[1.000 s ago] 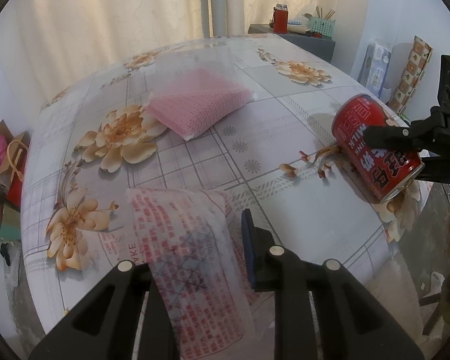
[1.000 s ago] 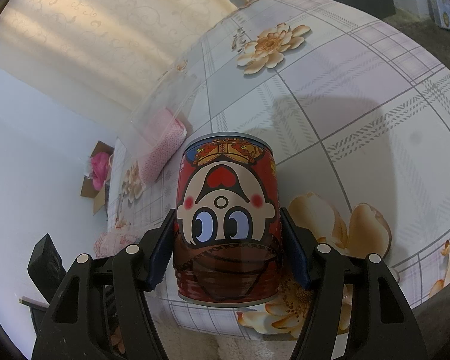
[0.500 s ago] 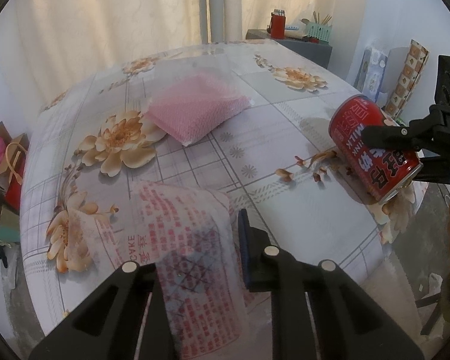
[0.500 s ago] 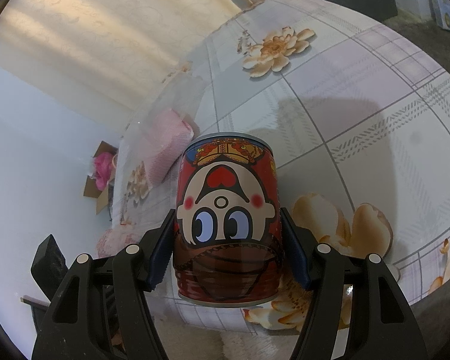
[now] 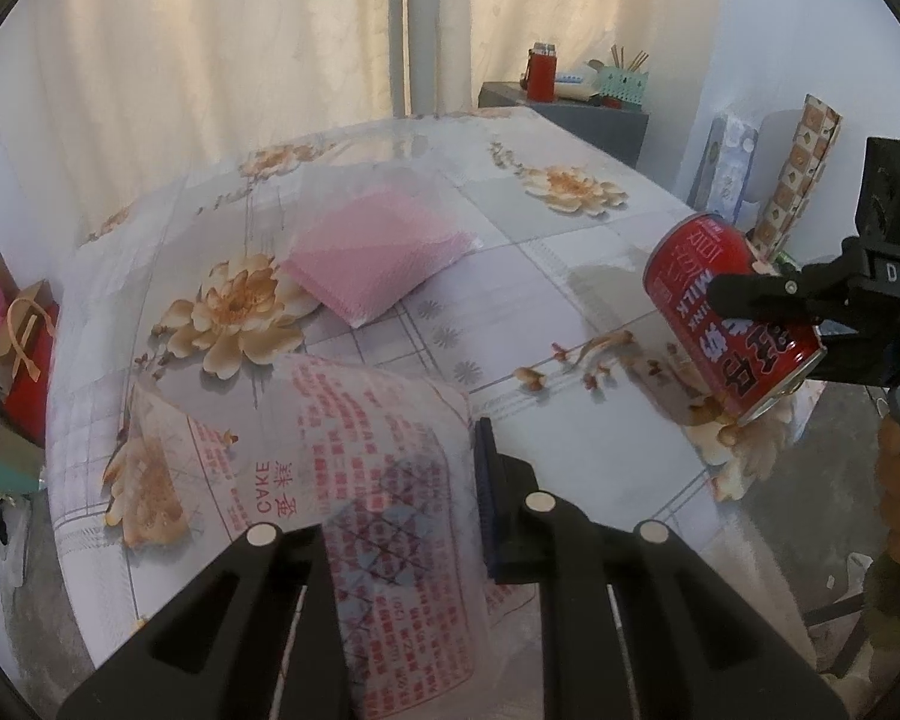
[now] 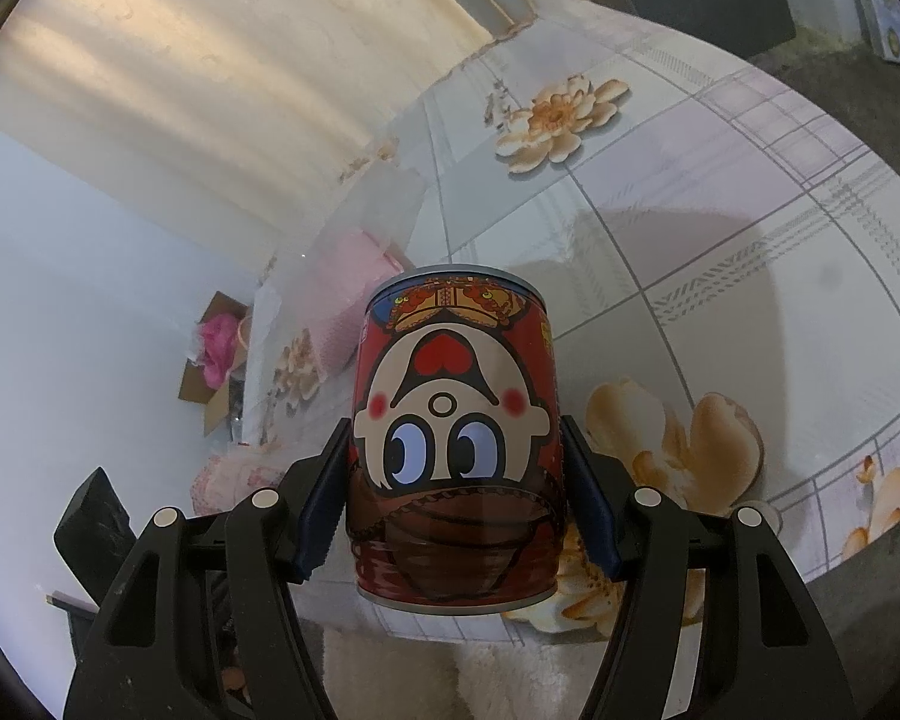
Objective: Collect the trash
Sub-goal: 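Lift the snack bag with the left tool while the right tool holds the can, then carry the bag and can in both tools over the blue wastebasket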
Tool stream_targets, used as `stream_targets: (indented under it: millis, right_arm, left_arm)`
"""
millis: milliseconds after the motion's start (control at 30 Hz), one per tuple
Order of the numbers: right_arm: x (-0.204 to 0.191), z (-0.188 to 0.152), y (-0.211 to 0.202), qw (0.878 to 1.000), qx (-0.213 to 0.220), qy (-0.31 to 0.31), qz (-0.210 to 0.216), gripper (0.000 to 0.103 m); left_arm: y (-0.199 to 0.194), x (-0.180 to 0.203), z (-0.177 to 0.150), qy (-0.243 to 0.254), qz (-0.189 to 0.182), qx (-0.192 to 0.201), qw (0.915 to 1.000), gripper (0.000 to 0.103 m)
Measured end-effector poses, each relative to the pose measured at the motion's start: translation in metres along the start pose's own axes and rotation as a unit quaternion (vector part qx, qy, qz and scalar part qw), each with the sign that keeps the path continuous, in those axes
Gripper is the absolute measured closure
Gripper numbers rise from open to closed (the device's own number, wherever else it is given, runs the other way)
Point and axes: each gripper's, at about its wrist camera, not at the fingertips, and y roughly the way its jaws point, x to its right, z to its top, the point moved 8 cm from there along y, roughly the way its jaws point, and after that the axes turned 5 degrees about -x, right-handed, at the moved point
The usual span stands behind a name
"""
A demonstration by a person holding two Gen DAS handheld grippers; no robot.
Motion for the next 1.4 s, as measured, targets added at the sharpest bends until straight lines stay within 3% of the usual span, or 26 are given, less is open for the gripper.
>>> stream_targets:
  millis: [433,700,1200,1400]
  right_arm:
    - [0.014,-0.003,-0.038,0.999,0.030,0.012,0.012,0.041]
    - [0.033,-0.005,-0.071,0.998,0.060,0.029,0.015,0.041]
    - [0.086,-0.012,-0.120,0.992,0.103,0.078,0.014,0.041]
    - [0.122,-0.017,-0.148,0.985,0.131,0.113,0.003,0.041]
  left_arm:
    - [-0.026,0.029,0.017,0.014,-0.030,0.027,0.9991,0.092]
    - [-0.041,0.060,0.034,0.017,-0.097,0.046,0.9941,0.092]
    - [-0.034,0.152,0.060,0.075,-0.177,0.036,0.9807,0.092]
    - [-0.025,0.212,0.084,0.118,-0.217,0.027,0.9686,0.092]
